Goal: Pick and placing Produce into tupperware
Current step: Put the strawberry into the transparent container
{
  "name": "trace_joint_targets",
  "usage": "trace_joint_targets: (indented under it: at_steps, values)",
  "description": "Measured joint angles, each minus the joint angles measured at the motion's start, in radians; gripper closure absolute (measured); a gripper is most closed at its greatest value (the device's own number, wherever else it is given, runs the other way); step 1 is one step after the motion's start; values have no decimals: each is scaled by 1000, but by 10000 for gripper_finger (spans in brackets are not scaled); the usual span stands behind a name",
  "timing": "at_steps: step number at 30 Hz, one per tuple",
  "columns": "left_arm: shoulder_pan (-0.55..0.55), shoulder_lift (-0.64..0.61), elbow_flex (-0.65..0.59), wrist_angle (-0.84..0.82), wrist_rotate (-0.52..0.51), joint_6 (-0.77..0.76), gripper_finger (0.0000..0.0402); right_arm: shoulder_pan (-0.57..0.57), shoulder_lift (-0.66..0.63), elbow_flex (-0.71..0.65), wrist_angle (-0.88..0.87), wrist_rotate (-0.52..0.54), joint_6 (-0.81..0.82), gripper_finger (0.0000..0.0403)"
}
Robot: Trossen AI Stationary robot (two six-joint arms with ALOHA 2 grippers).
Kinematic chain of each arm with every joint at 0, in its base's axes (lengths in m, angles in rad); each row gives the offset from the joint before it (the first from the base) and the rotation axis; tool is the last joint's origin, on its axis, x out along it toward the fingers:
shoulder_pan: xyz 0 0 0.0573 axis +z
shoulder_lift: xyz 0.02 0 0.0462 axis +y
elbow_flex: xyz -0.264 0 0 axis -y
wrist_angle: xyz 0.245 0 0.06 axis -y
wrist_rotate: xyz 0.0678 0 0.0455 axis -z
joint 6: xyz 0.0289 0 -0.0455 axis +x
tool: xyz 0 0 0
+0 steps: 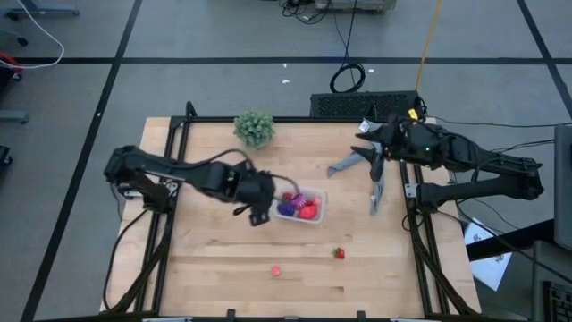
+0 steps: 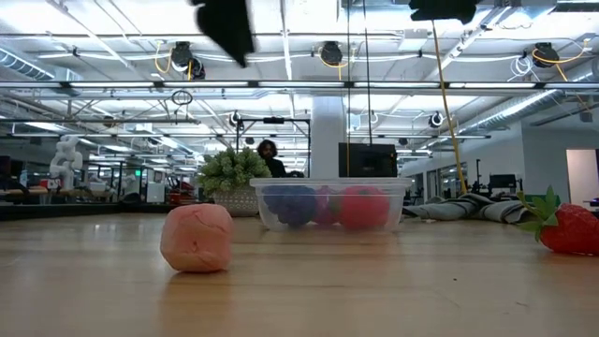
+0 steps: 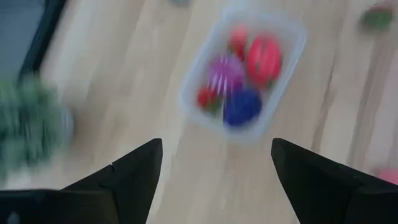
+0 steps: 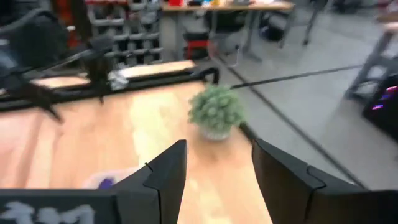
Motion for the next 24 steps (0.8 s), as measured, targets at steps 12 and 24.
trace_joint_targets:
  at_steps: [12,24]
  values:
    - [-181,-132,-331,-23,-75,-369,94,261,80,-108,71,-418,48,229]
    - [-244,-230,-493,-28,-204,-509,94,488,238,-430,580,-344,242,229]
